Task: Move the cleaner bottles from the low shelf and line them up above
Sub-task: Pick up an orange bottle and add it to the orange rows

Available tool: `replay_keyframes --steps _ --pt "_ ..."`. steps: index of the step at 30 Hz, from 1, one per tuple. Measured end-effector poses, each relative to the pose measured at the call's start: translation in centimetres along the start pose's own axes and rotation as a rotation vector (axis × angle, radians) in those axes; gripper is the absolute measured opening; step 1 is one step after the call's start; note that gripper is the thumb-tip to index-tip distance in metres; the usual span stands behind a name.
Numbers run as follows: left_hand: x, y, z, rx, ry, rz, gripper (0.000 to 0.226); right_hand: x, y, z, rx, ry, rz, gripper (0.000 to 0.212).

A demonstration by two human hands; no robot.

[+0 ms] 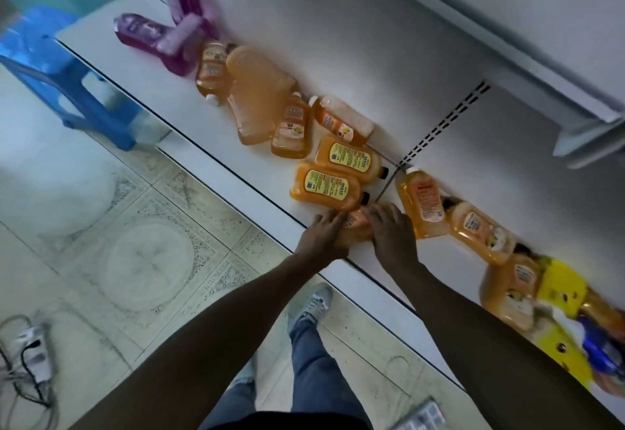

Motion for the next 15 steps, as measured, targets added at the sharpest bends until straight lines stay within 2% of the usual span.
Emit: replay_keyframes --steps 3,6,9,11,13,15 --pt "-3.2 1.2 0.9 0.091 0.048 0.118 0.079 -2.0 -0.5 0.2 -0.03 0.041 -0.131 0.069" --pt "-8.3 3.1 3.3 0.173 0.094 0.191 0.082 -5.2 -1.3 2.6 0.007 0.085 -0.445 0.061" --pt "-14.6 4.7 6.6 0.141 0.223 0.531 0.081 -9.9 -3.3 5.8 0.082 0.011 -0.832 0.04" --pt "-18.4 5.8 9.9 0.156 0.344 0.708 0.076 -13.7 -5.4 7.8 0.084 0.041 -1.026 0.04" --pt "-20.8 7.2 14.2 0.243 0.438 0.685 0.07 -17.7 -7.8 9.6 0.07 0.08 -1.198 0.039" --pt "-21.8 8.9 18.7 0.328 0.439 0.583 0.067 -21.7 -10.2 11.3 0.031 0.142 -1.281 0.035"
Point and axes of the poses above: each hand's wrist, its own z-axis away from the middle knuckle, its own x-axis out of the palm, y = z × x, the point moved 6 cm from there along -z, towards the middle knuckle, and after that the axes turned 10 degrees about z, right-handed, at the moved point
